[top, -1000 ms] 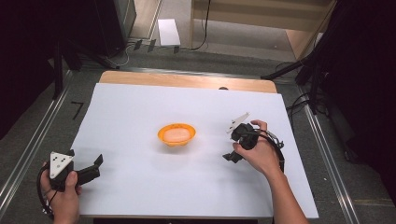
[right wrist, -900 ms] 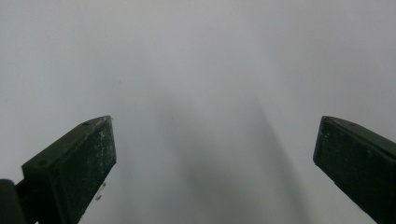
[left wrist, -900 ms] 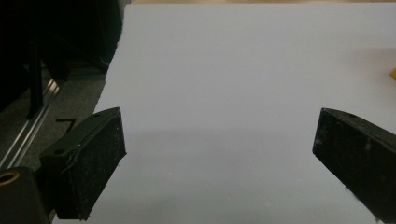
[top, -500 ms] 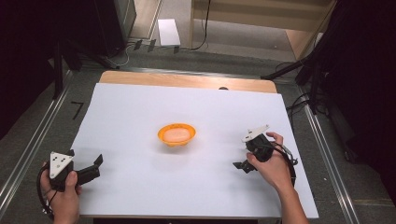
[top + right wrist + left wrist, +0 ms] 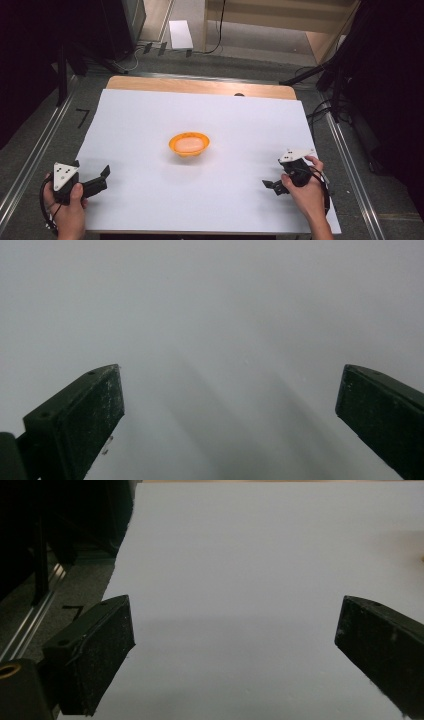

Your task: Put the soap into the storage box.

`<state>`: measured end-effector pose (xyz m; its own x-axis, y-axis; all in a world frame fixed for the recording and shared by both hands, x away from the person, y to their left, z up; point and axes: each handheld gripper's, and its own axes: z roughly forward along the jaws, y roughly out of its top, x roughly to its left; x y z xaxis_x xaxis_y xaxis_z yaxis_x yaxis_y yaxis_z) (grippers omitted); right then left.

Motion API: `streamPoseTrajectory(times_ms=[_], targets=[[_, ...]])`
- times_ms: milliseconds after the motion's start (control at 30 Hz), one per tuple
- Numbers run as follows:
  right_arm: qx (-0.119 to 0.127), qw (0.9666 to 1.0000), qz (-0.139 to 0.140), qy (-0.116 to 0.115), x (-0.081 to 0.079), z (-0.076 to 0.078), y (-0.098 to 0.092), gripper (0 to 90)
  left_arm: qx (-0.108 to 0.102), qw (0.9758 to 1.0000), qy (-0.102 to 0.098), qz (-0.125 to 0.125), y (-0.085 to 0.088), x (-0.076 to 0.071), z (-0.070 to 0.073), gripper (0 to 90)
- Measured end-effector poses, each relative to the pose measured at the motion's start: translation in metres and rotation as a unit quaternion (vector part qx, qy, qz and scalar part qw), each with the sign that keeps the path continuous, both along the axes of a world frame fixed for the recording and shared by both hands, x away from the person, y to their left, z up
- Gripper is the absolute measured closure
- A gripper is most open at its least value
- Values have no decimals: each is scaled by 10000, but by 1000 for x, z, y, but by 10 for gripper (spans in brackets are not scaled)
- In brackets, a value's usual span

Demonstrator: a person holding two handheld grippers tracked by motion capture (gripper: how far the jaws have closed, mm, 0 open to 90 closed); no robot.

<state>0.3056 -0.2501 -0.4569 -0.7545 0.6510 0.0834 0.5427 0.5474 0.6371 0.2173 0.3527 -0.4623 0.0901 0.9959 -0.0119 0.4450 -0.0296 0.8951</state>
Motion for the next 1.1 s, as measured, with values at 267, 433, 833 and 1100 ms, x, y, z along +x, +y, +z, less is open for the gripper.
streamPoseTrajectory(times_ms=[267, 433, 833, 1100], targets=[[372, 9977, -507, -263, -27, -18, -32, 0, 16, 10000, -2, 2, 0, -1, 0, 28], [586, 9940, -809, -434, -45, -23, -53, 0, -12, 10000, -38, 34, 0, -1, 0, 22], [1434, 9726, -1622, -848, -81, -31, -105, 0, -79, 9999, -76, -1, 2, -2, 0, 9], [1542, 9678, -1785, -878, -80, -32, -108, 0, -95, 9999, -81, -68, 2, -2, 0, 9]])
